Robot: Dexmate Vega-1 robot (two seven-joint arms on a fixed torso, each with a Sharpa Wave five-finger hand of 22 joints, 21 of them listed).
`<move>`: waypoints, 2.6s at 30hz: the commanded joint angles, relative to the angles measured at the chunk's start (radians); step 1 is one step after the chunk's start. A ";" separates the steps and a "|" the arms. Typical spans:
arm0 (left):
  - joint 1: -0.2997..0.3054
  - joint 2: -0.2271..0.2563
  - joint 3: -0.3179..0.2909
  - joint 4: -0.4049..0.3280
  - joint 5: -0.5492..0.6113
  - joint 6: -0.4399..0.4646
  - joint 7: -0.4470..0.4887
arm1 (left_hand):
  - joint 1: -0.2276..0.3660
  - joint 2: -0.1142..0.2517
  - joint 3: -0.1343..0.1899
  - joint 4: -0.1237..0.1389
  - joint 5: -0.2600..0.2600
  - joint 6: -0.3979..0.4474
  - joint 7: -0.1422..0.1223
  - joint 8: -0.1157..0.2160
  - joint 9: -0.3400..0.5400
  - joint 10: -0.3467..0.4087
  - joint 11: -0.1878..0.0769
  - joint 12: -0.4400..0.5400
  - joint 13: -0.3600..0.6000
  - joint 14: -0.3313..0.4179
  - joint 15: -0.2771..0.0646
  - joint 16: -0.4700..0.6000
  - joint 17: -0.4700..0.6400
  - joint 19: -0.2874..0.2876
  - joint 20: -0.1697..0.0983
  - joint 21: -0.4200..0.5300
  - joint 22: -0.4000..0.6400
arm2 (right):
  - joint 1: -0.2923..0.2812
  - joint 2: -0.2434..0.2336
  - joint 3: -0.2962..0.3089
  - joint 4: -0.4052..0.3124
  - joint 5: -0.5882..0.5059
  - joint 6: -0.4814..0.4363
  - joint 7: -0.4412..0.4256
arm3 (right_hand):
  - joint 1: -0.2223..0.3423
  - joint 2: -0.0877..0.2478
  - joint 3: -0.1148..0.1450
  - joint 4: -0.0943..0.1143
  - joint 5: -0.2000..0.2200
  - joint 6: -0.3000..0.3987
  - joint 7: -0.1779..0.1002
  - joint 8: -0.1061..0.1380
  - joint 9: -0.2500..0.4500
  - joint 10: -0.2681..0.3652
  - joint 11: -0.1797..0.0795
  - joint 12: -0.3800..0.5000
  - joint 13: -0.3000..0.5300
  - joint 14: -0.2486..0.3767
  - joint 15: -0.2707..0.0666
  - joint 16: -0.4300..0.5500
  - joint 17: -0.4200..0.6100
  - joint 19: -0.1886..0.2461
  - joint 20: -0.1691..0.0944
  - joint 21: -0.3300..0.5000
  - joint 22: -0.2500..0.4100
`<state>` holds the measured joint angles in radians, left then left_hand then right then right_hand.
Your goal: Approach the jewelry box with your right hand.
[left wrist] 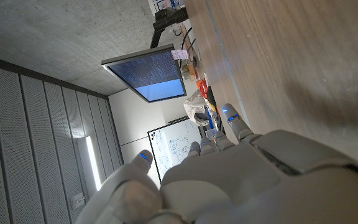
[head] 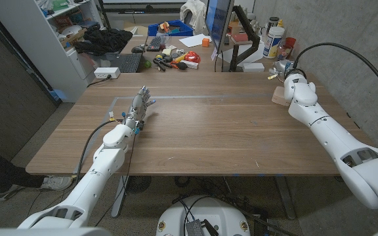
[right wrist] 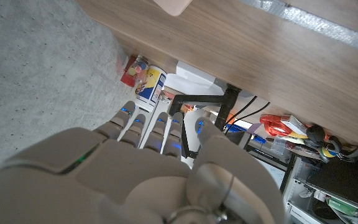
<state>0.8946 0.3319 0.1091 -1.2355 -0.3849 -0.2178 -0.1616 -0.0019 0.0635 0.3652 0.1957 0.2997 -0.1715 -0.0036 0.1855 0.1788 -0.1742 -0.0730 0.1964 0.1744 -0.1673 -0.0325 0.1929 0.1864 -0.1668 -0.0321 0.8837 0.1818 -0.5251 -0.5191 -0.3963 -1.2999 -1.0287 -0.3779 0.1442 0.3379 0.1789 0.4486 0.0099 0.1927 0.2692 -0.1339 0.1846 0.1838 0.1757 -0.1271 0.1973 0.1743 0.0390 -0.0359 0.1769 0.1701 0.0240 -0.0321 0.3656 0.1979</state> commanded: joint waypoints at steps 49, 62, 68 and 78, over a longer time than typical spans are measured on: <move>0.010 -0.002 0.002 -0.020 0.010 0.024 0.010 | 0.006 0.115 -0.009 -0.002 0.008 -0.105 -0.001 0.004 0.006 -0.109 -0.003 -0.002 0.005 -0.111 -0.008 0.005 0.002 -0.184 -0.036 -0.007 0.003 | 0.021 0.008 -0.033 0.072 0.022 -0.045 0.063 | 0.018 0.003 -0.008 0.014 0.002 -0.049 -0.006 -0.005 0.004 -0.042 -0.011 -0.008 0.005 -0.023 -0.106 0.002 0.002 -0.006 -0.120 -0.003 0.002; 0.004 -0.003 0.002 -0.010 0.009 0.022 0.003 | 0.006 0.115 -0.009 -0.002 0.009 -0.106 -0.001 0.004 0.006 -0.110 -0.003 -0.002 0.005 -0.111 -0.008 0.004 0.002 -0.184 -0.036 -0.009 0.003 | 0.022 0.008 -0.039 0.075 0.023 -0.052 0.063 | 0.019 0.002 -0.010 0.015 0.002 -0.052 -0.008 -0.003 0.004 -0.045 -0.012 -0.007 0.005 -0.025 -0.106 0.003 0.002 -0.008 -0.118 -0.005 0.002; 0.005 -0.003 0.000 -0.007 0.008 0.022 0.002 | 0.007 0.116 -0.010 -0.002 0.009 -0.106 -0.001 0.004 0.006 -0.109 -0.003 -0.001 0.005 -0.112 -0.009 0.004 0.002 -0.184 -0.036 -0.010 0.003 | 0.023 0.011 -0.042 0.083 0.025 -0.056 0.067 | 0.019 0.002 -0.010 0.016 0.002 -0.054 -0.008 -0.003 0.004 -0.047 -0.013 -0.006 0.005 -0.025 -0.105 0.003 0.002 -0.008 -0.116 -0.005 0.002; 0.009 0.004 -0.004 -0.010 0.007 0.029 -0.002 | 0.007 0.116 -0.010 -0.002 0.010 -0.107 0.000 0.004 0.006 -0.111 -0.003 -0.002 0.005 -0.111 -0.008 0.004 0.002 -0.184 -0.035 -0.011 0.003 | 0.033 0.018 -0.054 0.096 0.021 -0.059 0.066 | 0.020 0.002 -0.011 0.017 0.002 -0.055 -0.009 -0.002 0.004 -0.048 -0.015 -0.005 0.005 -0.025 -0.106 0.004 0.002 -0.009 -0.114 -0.006 0.002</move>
<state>0.9009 0.3304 0.1092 -1.2450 -0.3752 -0.1956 -0.1581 -0.0019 0.0635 0.3568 0.1960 0.3037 -0.1715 -0.0036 0.1855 0.1787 -0.1742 -0.0730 0.1964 0.1743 -0.1673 -0.0325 0.1929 0.1864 -0.1668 -0.0321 0.8761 0.1819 -0.5010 -0.5077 -0.4391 -1.2171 -1.0055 -0.4330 0.2094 0.3481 0.1791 0.4360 0.0225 0.1927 0.2158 -0.1411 0.1818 0.1837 0.1317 -0.1390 0.1916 0.1743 0.0196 -0.0305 0.1769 0.1698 0.0204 -0.0357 0.3657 0.1976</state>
